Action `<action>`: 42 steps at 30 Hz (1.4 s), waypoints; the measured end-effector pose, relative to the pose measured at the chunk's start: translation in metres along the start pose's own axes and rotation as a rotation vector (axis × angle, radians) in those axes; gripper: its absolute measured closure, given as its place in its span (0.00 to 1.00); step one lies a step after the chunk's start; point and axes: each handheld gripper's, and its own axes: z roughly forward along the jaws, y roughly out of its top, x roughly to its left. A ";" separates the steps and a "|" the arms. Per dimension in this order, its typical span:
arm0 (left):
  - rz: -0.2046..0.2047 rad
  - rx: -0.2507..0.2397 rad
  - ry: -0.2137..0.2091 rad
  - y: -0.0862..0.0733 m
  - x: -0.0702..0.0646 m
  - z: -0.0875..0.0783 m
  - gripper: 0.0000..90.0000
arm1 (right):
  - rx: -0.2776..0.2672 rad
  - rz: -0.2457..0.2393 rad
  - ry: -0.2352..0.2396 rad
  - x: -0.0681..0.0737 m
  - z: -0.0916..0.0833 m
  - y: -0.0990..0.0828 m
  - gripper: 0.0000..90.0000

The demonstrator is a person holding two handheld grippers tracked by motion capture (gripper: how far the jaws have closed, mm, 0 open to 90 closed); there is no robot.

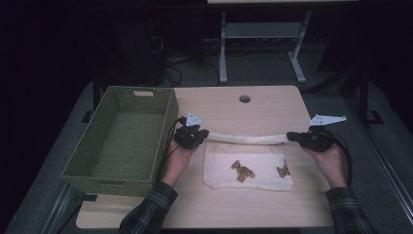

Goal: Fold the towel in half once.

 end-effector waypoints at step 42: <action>0.032 0.099 -0.150 -0.060 -0.039 -0.040 0.96 | 0.054 -0.052 0.054 0.058 -0.041 -0.058 0.96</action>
